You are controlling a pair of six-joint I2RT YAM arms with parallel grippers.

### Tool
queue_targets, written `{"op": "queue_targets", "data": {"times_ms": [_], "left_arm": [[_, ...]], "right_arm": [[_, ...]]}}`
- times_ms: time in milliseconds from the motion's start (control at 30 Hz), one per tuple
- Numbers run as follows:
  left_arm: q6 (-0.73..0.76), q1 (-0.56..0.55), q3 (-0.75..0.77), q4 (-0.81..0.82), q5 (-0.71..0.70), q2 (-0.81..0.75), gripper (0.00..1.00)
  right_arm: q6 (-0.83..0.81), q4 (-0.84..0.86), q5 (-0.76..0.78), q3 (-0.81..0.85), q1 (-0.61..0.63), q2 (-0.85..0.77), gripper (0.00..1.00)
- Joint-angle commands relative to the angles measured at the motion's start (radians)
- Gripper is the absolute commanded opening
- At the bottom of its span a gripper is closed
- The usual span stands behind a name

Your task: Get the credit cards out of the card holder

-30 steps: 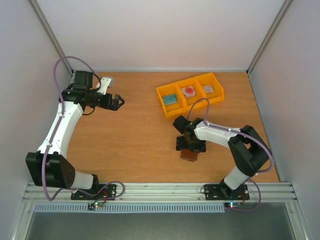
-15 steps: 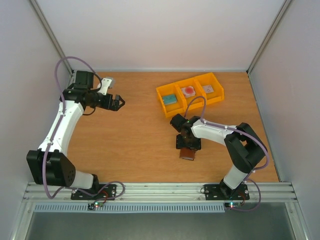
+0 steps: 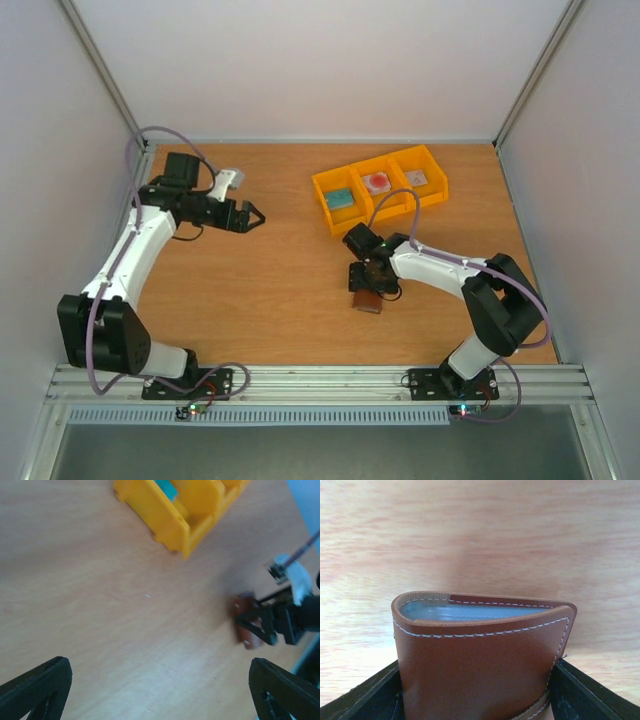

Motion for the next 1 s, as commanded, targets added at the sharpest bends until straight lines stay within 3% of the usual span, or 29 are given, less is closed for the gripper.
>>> {"op": "queue_targets", "data": {"times_ms": [0, 167, 267, 433, 667, 967], "left_arm": [[-0.069, -0.077, -0.101, 0.077, 0.132, 0.002, 0.95], [-0.230, -0.187, -0.256, 0.285, 0.222, -0.014, 0.82], [-0.287, -0.208, -0.320, 0.371, 0.313, -0.014, 0.80], [-0.315, -0.242, -0.380, 0.451, 0.340, -0.020, 0.81], [-0.400, -0.291, -0.415, 0.602, 0.407, -0.036, 0.90], [-0.378, -0.347, -0.370, 0.638, 0.370, 0.028, 0.89]], "right_arm": [[-0.022, 0.095, -0.045, -0.010, 0.009, -0.053, 0.73], [-0.008, 0.159, -0.074, 0.012, 0.009, -0.054, 0.72], [0.038, 0.157, -0.116, 0.057, 0.009, -0.052, 0.72], [0.148, 0.176, -0.121, 0.116, 0.009, -0.071, 0.72], [0.209, 0.177, -0.064, 0.188, 0.034, -0.106, 0.70], [0.246, 0.165, -0.050, 0.252, 0.057, -0.130, 0.70]]}}
